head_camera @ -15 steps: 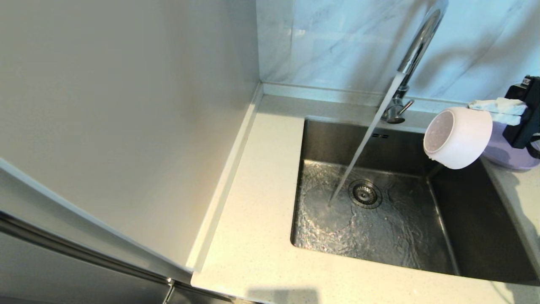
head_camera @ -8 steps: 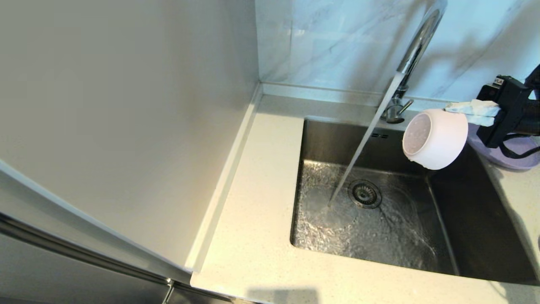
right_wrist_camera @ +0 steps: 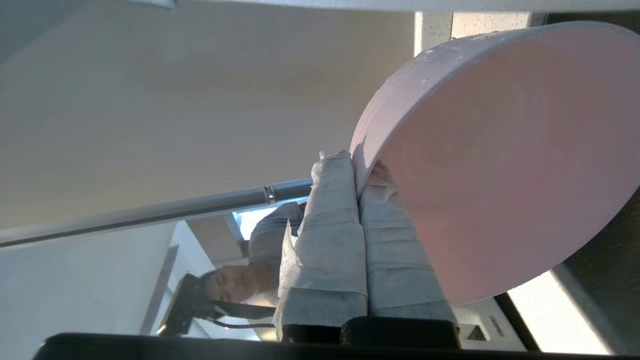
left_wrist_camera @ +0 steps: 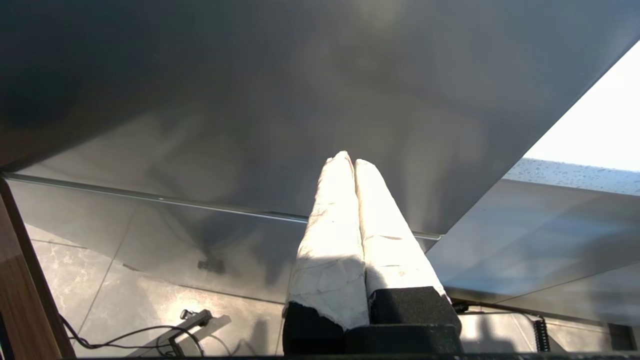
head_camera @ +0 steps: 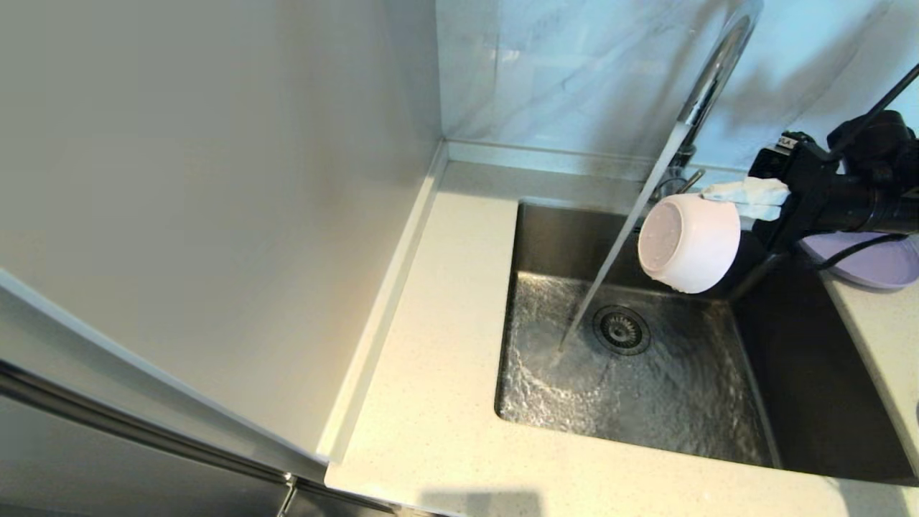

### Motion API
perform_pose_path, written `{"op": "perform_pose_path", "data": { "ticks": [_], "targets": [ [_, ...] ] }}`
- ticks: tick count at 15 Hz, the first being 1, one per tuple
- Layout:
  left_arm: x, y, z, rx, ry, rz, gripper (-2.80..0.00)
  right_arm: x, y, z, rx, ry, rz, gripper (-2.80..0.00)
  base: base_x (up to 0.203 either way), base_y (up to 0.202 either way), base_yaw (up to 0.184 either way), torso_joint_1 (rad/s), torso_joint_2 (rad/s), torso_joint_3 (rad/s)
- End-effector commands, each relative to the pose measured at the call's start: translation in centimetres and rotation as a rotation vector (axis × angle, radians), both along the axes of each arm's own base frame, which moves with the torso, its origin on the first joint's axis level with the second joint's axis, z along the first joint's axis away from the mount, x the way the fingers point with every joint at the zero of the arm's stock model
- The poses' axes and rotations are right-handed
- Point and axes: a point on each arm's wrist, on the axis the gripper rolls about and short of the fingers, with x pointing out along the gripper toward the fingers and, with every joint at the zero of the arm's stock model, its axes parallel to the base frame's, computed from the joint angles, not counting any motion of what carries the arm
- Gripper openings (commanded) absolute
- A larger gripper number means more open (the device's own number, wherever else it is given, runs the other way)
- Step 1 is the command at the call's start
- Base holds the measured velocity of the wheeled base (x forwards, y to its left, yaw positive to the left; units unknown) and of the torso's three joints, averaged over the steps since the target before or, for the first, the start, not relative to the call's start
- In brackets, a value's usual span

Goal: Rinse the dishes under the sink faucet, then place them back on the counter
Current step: Rinse the bowl

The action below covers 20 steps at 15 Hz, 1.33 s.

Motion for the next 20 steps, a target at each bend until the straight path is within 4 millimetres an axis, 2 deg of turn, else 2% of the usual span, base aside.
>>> {"op": "perform_pose_path", "data": {
  "ticks": [1, 8, 13, 20],
  "targets": [
    [0.0, 0.0, 0.0, 0.000, 0.000, 0.000, -2.80, 0.9, 0.6, -0.8, 0.006, 0.001, 0.027, -2.80, 0.000, 0.000, 0.000, 0.000, 0.00, 0.000],
    [0.0, 0.0, 0.0, 0.000, 0.000, 0.000, -2.80, 2.1, 0.6, -1.9, -0.097, 0.011, -0.072, -2.80, 0.000, 0.000, 0.000, 0.000, 0.00, 0.000],
    [0.0, 0.0, 0.0, 0.000, 0.000, 0.000, -2.80, 2.1, 0.4, -1.8, -0.153, 0.015, -0.132, -2.80, 0.000, 0.000, 0.000, 0.000, 0.00, 0.000],
    [0.0, 0.0, 0.0, 0.000, 0.000, 0.000, -2.80, 2.2, 2.7, -0.6, -0.150, -0.031, -0.087, -2.80, 0.000, 0.000, 0.000, 0.000, 0.00, 0.000]
  ]
}}
